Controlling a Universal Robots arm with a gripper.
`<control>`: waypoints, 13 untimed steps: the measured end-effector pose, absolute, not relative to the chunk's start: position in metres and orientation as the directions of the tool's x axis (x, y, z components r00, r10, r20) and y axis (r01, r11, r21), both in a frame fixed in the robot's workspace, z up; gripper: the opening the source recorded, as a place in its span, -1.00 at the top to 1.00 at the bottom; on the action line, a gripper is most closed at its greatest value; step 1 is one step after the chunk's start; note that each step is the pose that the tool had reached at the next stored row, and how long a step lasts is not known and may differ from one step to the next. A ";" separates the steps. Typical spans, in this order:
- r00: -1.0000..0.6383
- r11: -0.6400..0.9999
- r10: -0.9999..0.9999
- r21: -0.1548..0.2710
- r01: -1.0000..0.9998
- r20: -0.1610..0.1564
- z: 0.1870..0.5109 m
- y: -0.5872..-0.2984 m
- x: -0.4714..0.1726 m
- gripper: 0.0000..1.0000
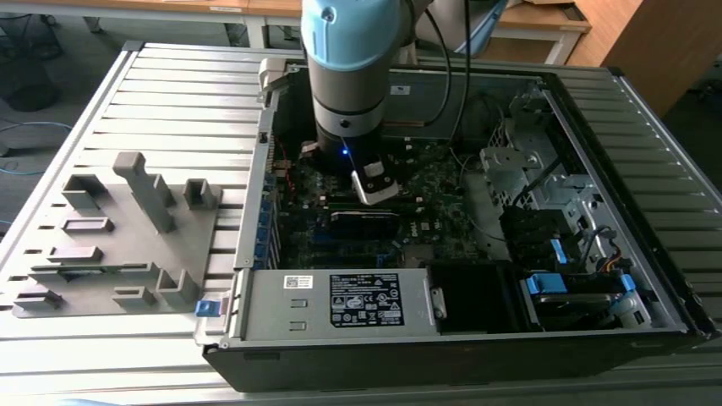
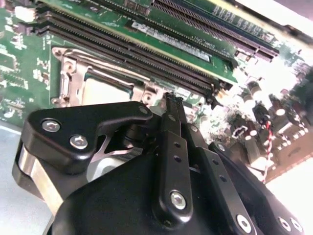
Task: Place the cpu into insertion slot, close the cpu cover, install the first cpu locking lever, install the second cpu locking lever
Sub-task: 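Install the second cpu locking lever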
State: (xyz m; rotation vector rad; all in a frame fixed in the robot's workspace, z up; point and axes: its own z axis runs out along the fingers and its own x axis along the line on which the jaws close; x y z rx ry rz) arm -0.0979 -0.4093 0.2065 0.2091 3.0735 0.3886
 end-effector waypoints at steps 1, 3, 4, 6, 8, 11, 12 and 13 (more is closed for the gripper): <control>-0.990 0.960 0.138 0.250 0.129 -0.019 0.209 -0.409 -0.098 0.79; -0.990 0.960 0.138 0.250 0.129 -0.019 0.215 -0.409 -0.098 0.79; -0.990 0.960 0.138 0.250 0.129 -0.019 0.218 -0.409 -0.098 0.79; -0.990 0.960 0.138 0.249 0.129 -0.020 0.224 -0.409 -0.098 0.79; -0.990 0.961 0.138 0.243 0.129 -0.020 0.228 -0.409 -0.098 0.79; -0.990 0.972 0.138 0.198 0.130 -0.027 0.229 -0.409 -0.098 0.79; -0.990 0.975 0.138 0.181 0.130 -0.029 0.229 -0.409 -0.098 0.79; -0.990 0.976 0.138 0.174 0.131 -0.030 0.229 -0.408 -0.098 0.79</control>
